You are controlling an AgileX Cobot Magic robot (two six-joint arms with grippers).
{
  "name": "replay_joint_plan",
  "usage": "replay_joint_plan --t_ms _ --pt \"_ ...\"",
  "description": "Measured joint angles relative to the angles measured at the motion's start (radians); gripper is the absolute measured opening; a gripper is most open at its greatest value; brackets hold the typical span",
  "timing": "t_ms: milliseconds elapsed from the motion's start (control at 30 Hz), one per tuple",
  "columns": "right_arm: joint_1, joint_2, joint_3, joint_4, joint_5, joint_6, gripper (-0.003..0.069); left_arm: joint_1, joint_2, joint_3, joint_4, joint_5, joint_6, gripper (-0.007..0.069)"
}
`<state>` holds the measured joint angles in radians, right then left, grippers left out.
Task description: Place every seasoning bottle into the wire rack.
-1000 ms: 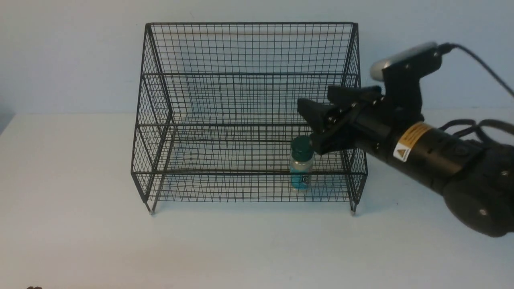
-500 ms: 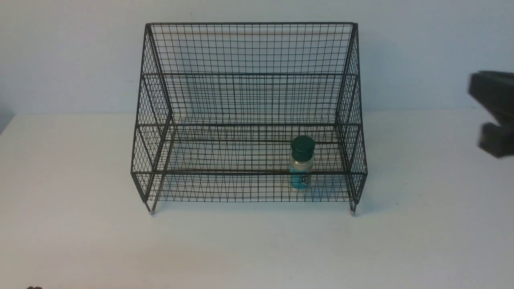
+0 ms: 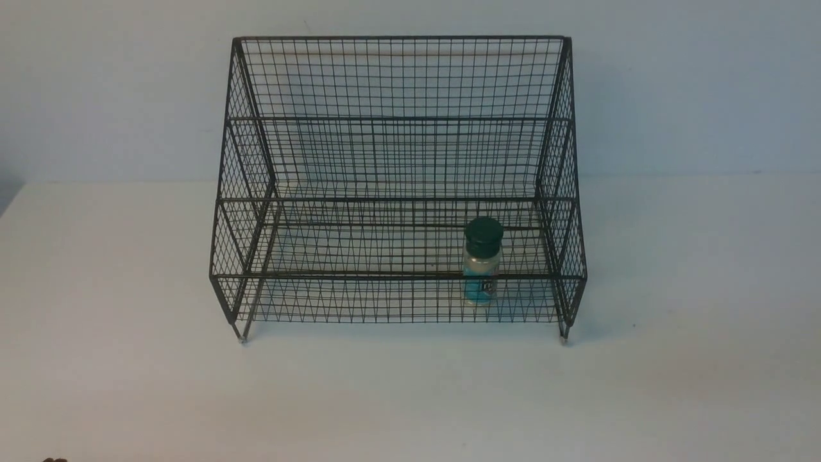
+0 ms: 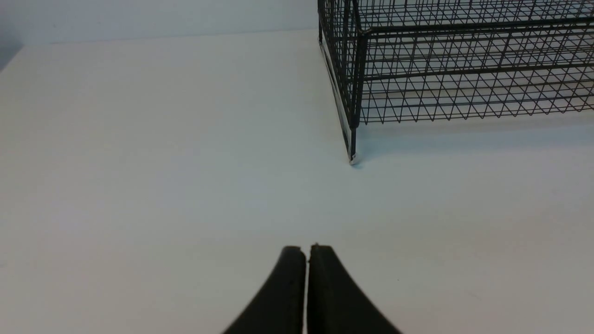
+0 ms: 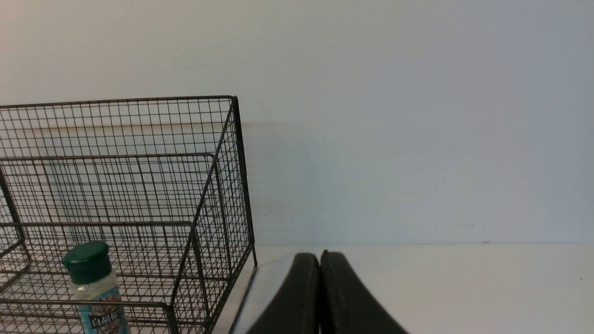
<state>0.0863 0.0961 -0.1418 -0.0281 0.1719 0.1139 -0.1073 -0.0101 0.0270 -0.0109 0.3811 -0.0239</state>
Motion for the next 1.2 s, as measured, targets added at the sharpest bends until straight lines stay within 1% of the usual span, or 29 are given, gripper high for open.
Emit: replay_joint_plan --t_ms 133,833,1000,1133,1167,1200 --pt "0.000 -0.052 0.012 -0.008 -0.021 -0.001 -0.0013 0.000 0.000 0.000 0.000 0.000 0.000 -0.0005" --pt "0.000 -0.055 0.014 -0.026 -0.019 -0.001 -0.0015 0.000 0.000 0.000 0.000 0.000 0.000 -0.0005" --pt "0.000 -0.056 0.028 -0.057 0.022 -0.002 -0.0015 0.000 0.000 0.000 0.000 0.000 0.000 -0.0005" --pt "-0.037 -0.092 0.092 -0.084 0.065 -0.002 -0.0015 0.000 0.000 0.000 0.000 0.000 0.000 -0.0005" --pt "-0.069 -0.104 0.142 -0.087 0.084 -0.002 -0.0015 0.000 0.000 0.000 0.000 0.000 0.000 -0.0005" --pt "-0.080 -0.106 0.159 -0.087 0.106 -0.002 -0.0015 0.000 0.000 0.000 0.000 0.000 0.000 -0.0005"
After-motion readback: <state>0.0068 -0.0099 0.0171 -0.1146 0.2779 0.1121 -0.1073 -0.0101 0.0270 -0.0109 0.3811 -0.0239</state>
